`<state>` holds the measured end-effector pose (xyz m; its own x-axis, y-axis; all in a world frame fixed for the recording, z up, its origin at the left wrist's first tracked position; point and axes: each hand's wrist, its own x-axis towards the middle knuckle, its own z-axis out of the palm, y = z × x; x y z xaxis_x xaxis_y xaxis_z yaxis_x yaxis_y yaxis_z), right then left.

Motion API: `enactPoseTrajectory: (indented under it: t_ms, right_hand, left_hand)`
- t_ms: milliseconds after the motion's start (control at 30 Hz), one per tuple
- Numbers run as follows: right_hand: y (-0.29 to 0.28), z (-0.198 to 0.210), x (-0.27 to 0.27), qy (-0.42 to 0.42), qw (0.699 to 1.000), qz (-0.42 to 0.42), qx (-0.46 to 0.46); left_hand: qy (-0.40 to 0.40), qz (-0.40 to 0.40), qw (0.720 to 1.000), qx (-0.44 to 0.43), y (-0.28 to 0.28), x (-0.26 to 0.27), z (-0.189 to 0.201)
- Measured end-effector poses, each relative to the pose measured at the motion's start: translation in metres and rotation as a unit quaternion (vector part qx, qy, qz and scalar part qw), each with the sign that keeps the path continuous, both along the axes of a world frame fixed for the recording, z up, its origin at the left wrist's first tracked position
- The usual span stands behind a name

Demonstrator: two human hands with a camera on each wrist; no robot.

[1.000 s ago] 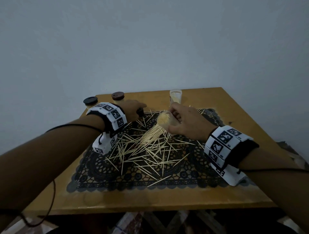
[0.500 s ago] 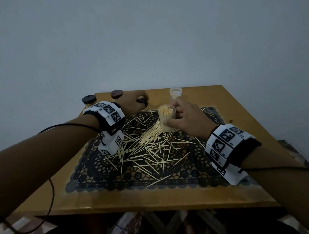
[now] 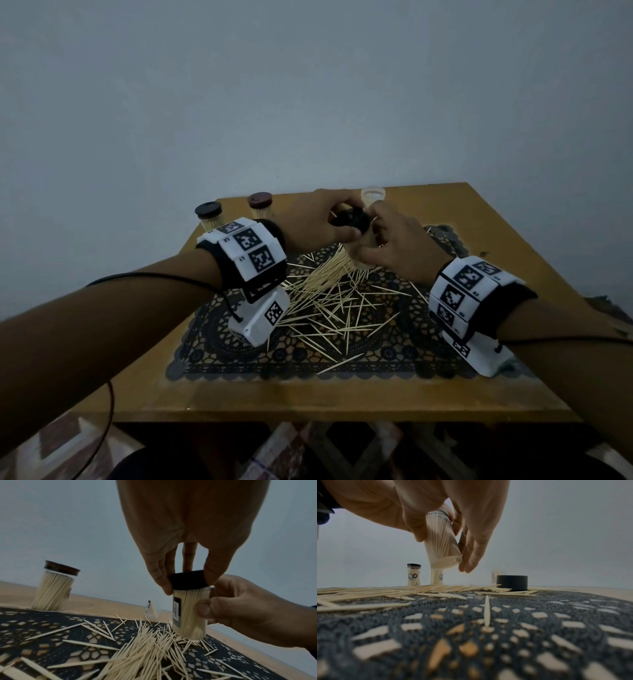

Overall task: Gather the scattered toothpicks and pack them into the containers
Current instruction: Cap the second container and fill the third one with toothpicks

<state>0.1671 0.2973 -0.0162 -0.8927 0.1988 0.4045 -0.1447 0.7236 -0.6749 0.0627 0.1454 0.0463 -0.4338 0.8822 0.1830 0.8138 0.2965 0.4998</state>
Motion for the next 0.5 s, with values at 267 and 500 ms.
enactPoseTrajectory:
  t_ms: [267, 500]
  right_hand:
    - [0.0030, -0.0025, -0.0033, -0.013, 0.999, 0.008, 0.039]
    - [0.0017, -0.0017, -0.0030, -0.002, 0.999, 0.004, 0.037]
  left_hand:
    - [0.046, -0.008, 0.999, 0.004, -0.0052, 0.0049, -0.0009]
    - [0.036, 0.003, 0.999, 0.008, -0.0062, 0.0028, -0.0040]
